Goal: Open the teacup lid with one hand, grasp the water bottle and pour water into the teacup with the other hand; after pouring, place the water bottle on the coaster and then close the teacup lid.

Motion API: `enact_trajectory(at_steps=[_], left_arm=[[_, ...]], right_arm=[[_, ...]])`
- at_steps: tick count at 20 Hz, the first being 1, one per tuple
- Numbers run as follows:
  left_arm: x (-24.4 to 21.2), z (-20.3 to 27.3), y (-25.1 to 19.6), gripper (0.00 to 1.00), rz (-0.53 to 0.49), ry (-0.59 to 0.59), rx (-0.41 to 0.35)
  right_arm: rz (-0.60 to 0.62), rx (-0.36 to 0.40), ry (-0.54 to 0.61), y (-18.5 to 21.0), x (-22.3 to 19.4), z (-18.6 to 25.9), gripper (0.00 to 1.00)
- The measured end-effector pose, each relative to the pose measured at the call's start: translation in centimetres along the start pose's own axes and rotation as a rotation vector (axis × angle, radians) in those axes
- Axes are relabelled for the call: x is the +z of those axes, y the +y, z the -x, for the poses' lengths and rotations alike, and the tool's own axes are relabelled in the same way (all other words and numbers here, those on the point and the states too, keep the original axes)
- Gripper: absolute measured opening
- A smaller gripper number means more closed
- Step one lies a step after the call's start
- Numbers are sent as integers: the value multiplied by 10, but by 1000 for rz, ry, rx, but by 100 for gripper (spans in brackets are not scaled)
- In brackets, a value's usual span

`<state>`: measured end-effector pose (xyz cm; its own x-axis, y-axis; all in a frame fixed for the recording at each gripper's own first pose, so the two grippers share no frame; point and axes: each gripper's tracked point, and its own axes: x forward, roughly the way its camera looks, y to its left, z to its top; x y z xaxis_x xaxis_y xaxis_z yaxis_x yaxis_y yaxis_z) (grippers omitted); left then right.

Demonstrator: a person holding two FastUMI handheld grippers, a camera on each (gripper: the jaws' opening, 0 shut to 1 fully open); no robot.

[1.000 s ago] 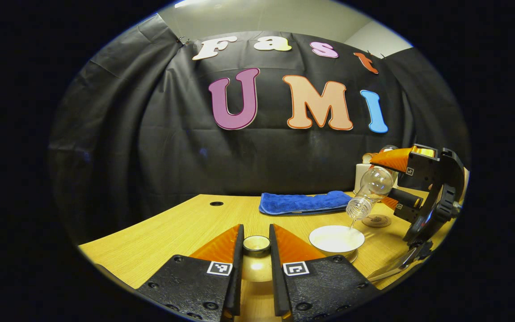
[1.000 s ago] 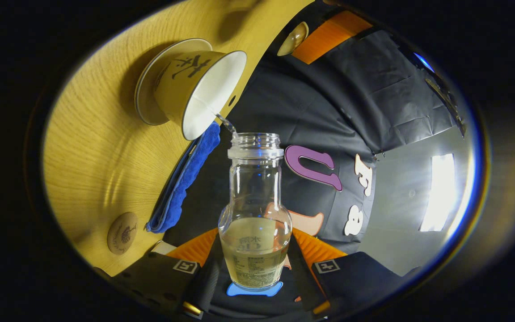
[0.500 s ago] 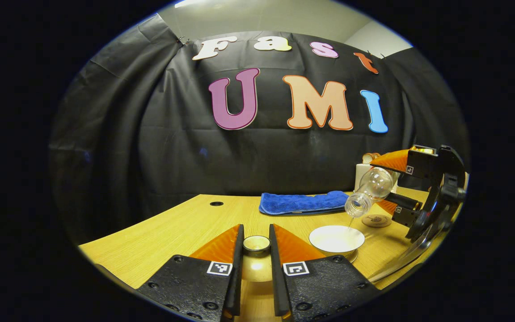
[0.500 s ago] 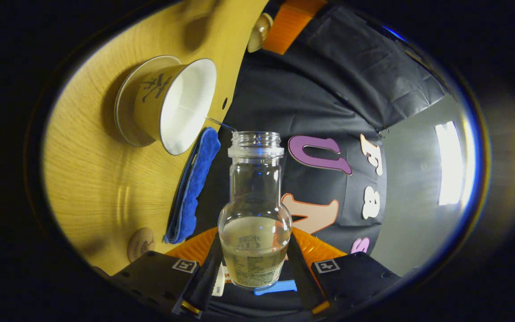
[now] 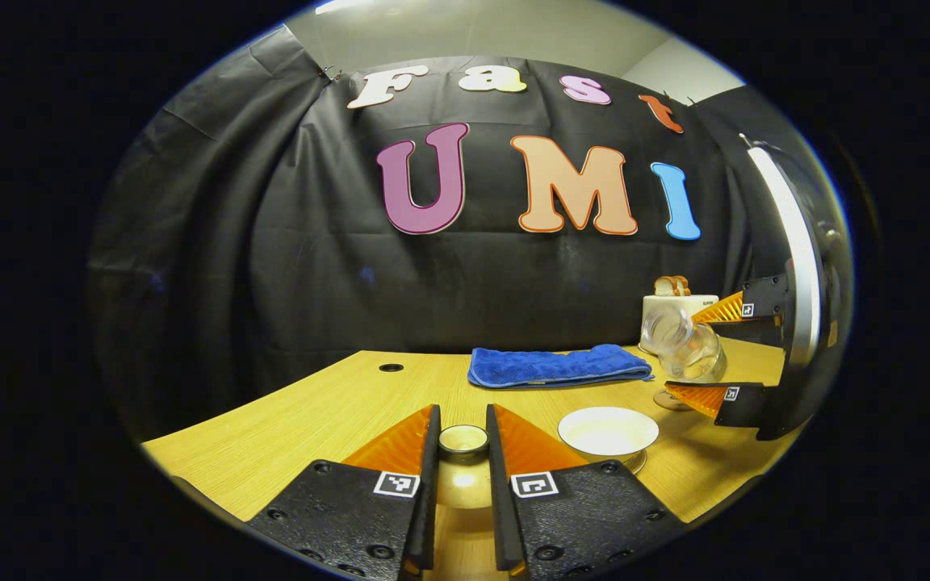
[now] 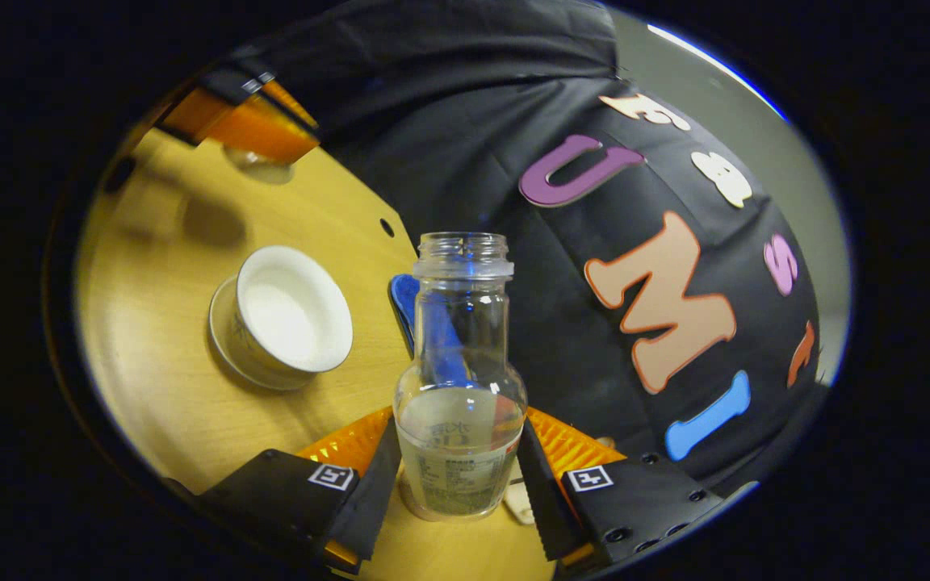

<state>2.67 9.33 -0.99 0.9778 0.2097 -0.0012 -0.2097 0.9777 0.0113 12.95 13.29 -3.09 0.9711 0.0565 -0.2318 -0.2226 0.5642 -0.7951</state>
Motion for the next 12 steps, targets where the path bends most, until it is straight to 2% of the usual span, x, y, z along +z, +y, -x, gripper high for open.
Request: enact_trajectory(at_steps=[4, 5, 6, 8, 9, 12], left_arm=[[0, 0, 0, 26, 0, 0, 0], [0, 0, 0, 27, 0, 0, 0], [0, 0, 0, 27, 0, 0, 0], [0, 0, -1, 27, 0, 0, 1], [0, 0, -1, 27, 0, -1, 1], [0, -1, -1, 27, 0, -1, 2]], right_arm=[[-234, -64, -20, -46, -1, 0, 82], [-301, -62, -19, -52, -2, 0, 77], [-372, -59, -19, -58, -5, 0, 80], [-507, -43, -19, -67, -10, -1, 77], [-567, -44, -18, -74, -14, -2, 80], [-721, -54, 2, -88, -36, -10, 78]])
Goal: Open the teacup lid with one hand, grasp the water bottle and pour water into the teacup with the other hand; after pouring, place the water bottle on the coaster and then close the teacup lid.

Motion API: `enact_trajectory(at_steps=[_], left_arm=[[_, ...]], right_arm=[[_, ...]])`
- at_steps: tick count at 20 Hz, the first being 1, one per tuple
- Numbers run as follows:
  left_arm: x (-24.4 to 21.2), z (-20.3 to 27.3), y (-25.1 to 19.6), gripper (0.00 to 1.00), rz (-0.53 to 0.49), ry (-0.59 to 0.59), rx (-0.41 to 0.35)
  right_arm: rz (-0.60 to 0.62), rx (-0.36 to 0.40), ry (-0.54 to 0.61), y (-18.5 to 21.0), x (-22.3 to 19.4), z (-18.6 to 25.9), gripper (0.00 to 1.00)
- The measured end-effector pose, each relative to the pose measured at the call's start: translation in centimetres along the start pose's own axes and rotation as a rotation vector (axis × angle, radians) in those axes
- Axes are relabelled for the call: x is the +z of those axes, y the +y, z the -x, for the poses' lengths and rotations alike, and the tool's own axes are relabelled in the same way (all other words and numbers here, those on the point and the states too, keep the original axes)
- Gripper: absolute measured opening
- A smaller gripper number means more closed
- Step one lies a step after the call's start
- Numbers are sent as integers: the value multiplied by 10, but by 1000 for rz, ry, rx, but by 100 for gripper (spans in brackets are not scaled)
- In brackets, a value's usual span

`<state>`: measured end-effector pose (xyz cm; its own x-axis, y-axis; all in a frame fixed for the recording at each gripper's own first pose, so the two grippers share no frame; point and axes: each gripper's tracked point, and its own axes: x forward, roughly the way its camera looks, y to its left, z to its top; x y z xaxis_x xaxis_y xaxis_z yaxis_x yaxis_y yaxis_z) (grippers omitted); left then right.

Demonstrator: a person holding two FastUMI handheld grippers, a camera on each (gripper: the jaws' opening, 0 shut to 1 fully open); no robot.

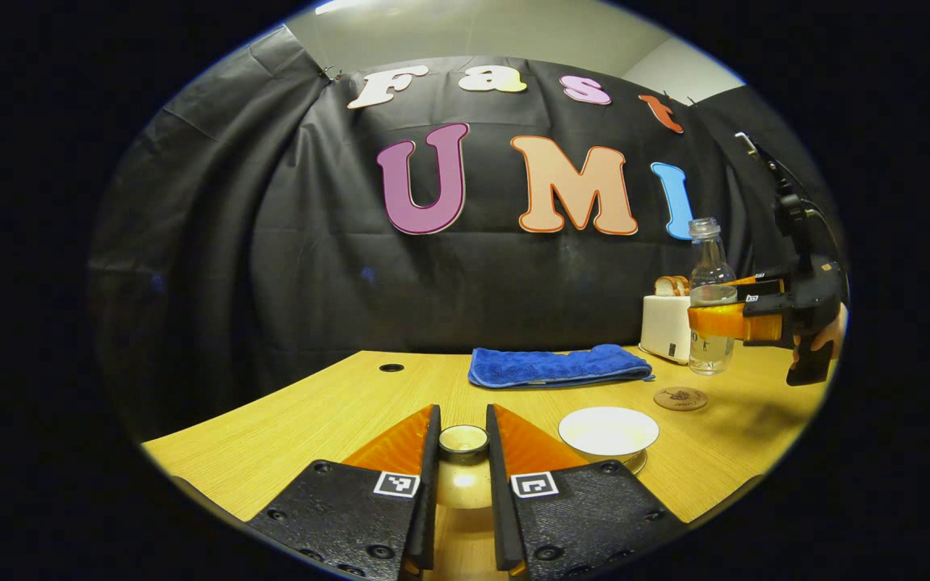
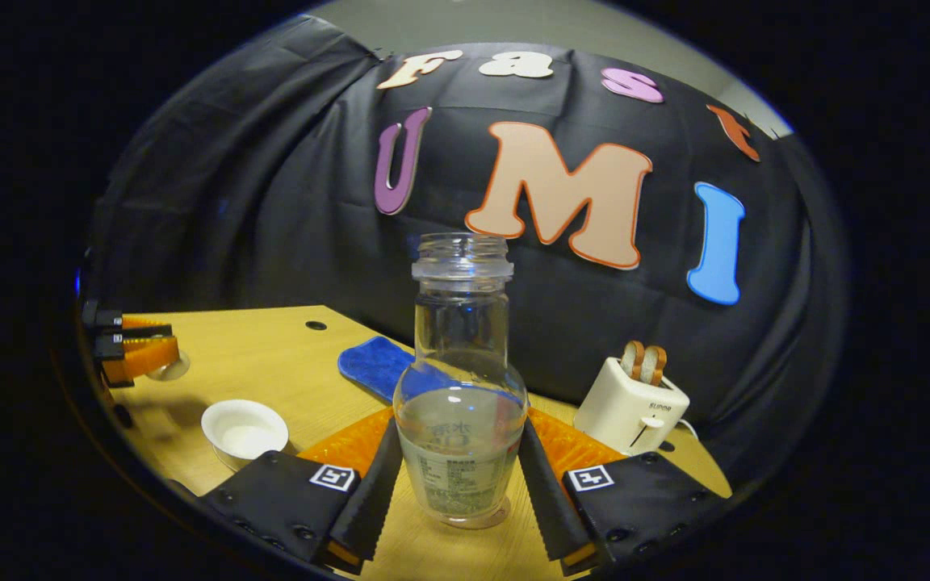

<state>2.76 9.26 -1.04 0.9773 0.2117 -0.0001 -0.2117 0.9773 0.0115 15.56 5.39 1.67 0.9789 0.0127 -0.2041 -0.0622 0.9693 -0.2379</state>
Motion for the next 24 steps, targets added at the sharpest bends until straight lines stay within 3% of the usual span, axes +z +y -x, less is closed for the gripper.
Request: enact_trajectory(at_steps=[3, 5, 6, 8, 24], left_arm=[[0, 0, 0, 27, 0, 0, 0], [1, -1, 0, 27, 0, 0, 0], [1, 1, 0, 27, 0, 0, 1], [0, 1, 1, 27, 0, 0, 1], [0, 1, 0, 27, 0, 1, 1]], right_arm=[[-140, 3, 11, -17, -12, -9, 82], [-226, -3, 17, -31, -25, -17, 77], [-269, -2, 21, -36, -30, -21, 82], [-328, -3, 21, -43, -39, -27, 81], [-263, 13, 46, -33, -74, -49, 79]])
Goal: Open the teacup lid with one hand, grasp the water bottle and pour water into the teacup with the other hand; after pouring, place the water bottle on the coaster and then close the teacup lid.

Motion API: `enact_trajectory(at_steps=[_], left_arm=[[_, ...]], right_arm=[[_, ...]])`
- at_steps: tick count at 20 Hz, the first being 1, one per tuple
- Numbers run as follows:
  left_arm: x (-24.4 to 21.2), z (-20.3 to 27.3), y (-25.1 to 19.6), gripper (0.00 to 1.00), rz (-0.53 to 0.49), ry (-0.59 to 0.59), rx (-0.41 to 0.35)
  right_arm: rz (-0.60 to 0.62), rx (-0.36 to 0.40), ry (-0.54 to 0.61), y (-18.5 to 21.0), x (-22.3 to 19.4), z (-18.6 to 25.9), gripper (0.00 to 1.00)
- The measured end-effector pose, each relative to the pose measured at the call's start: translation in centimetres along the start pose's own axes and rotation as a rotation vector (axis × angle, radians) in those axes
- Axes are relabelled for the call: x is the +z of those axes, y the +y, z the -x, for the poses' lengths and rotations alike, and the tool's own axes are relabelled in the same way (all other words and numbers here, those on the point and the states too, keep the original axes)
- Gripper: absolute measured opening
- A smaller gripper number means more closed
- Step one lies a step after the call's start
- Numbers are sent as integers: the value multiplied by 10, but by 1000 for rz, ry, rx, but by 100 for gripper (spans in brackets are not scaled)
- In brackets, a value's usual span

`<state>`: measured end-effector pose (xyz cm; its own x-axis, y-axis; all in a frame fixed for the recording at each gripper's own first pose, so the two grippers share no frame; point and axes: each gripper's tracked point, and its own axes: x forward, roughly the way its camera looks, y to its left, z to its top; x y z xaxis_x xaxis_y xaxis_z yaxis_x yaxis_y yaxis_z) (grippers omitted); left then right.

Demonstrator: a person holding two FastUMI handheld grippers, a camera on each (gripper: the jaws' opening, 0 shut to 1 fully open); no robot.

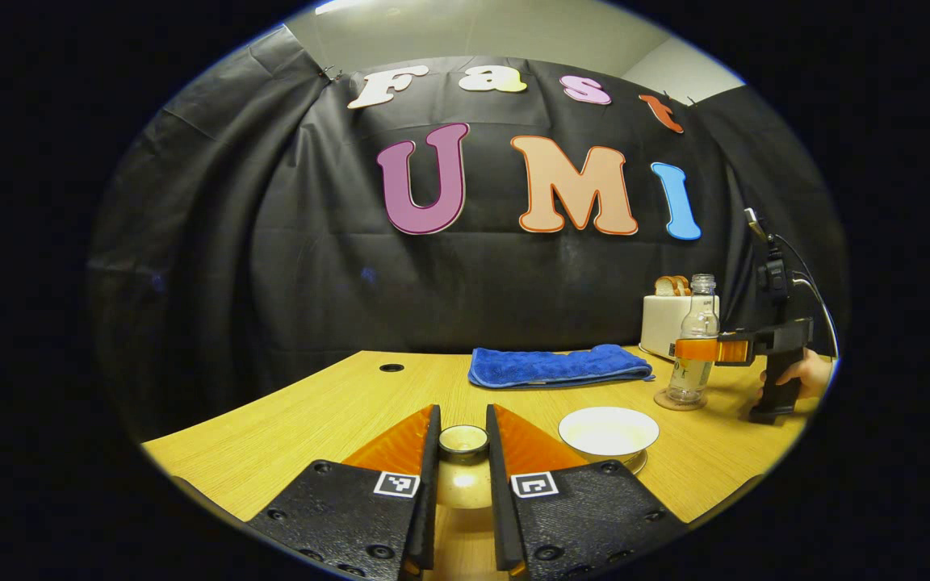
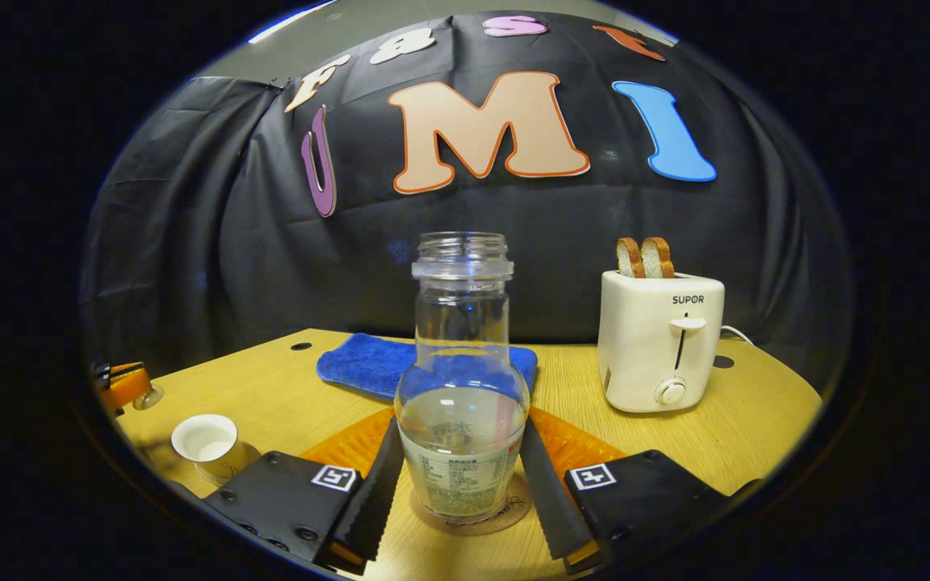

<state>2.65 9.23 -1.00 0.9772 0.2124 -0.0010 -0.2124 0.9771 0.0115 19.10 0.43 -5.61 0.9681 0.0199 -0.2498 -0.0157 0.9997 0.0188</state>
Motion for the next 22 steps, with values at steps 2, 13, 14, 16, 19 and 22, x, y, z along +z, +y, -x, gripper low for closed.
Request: enact_trajectory(at_steps=[2, 13, 14, 16, 19, 22], left_arm=[[0, -1, 0, 27, 0, 0, 0], [0, -1, -1, 27, 0, 1, -1], [0, -2, -1, 27, 0, 1, -3], [0, -1, 0, 27, 0, 1, -3], [0, -1, 0, 27, 0, 2, -4], [0, 0, -2, 27, 0, 2, -10]], right_arm=[[10, -2, 3, 0, -3, 0, 80], [-2, -1, 4, -1, -4, 1, 88], [-5, -4, 6, -1, -5, 3, 84], [-4, 2, 3, 0, -6, 6, 89], [13, 1, 0, 1, -9, 10, 94], [22, 4, 0, 2, -12, 16, 87]])
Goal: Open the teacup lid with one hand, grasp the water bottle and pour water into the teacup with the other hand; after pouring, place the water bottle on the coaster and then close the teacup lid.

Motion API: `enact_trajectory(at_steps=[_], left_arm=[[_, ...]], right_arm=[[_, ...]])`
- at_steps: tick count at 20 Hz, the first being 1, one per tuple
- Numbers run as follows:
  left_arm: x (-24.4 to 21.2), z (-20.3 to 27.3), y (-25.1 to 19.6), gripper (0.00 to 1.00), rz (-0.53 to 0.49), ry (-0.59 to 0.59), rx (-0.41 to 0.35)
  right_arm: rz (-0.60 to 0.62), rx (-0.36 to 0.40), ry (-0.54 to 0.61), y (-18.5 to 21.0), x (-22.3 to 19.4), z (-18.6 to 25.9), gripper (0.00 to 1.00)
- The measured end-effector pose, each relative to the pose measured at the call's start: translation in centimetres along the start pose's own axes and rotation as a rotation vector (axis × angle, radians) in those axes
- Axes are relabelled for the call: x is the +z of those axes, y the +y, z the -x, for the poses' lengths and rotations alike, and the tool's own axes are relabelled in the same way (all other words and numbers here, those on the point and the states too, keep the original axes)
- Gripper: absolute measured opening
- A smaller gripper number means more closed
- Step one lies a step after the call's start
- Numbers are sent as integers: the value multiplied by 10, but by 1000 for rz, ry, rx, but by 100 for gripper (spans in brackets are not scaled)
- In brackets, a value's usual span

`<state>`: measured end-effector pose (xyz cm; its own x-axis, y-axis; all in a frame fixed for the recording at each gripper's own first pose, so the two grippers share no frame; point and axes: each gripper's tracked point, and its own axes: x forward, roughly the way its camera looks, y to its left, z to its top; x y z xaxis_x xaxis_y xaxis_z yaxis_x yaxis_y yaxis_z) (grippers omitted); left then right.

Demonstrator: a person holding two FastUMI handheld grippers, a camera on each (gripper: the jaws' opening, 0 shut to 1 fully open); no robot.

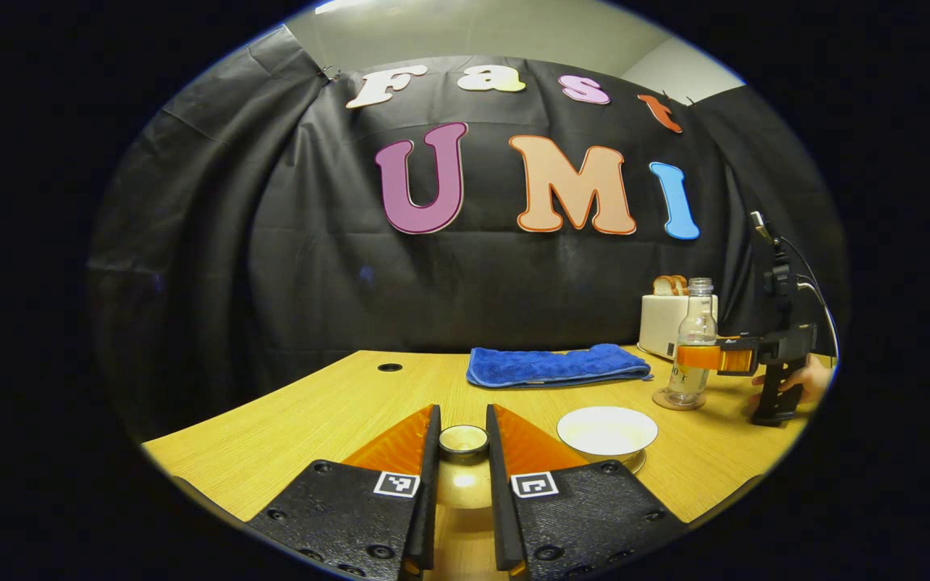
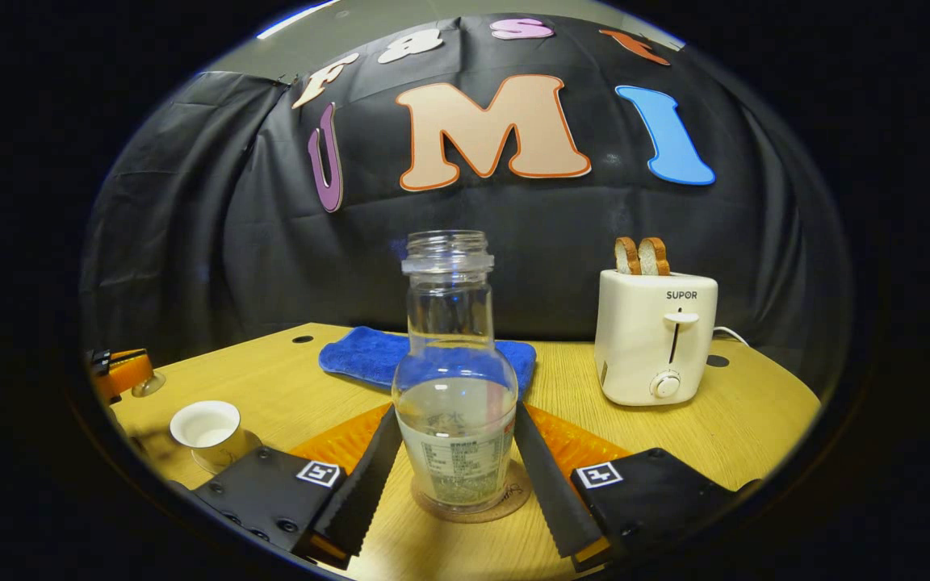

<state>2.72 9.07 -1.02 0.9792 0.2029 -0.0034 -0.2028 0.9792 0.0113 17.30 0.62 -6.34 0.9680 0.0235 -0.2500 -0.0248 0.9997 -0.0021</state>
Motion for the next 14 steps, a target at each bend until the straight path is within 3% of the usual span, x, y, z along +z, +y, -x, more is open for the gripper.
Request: enact_trajectory(at_steps=[3, 4, 5, 14], left_arm=[[0, -4, -7, 27, 1, 2, -21], [1, -3, -7, 26, 0, 0, -27], [0, -6, -9, 26, 0, 2, -32], [-1, -31, -48, 27, 1, 3, -169]], right_arm=[[-5, -5, 5, -2, -3, 8, 84], [-12, -1, 4, -1, -4, 11, 95], [-17, 0, 4, -1, -4, 15, 90], [17, -23, -67, -6, -1, 65, 89]])
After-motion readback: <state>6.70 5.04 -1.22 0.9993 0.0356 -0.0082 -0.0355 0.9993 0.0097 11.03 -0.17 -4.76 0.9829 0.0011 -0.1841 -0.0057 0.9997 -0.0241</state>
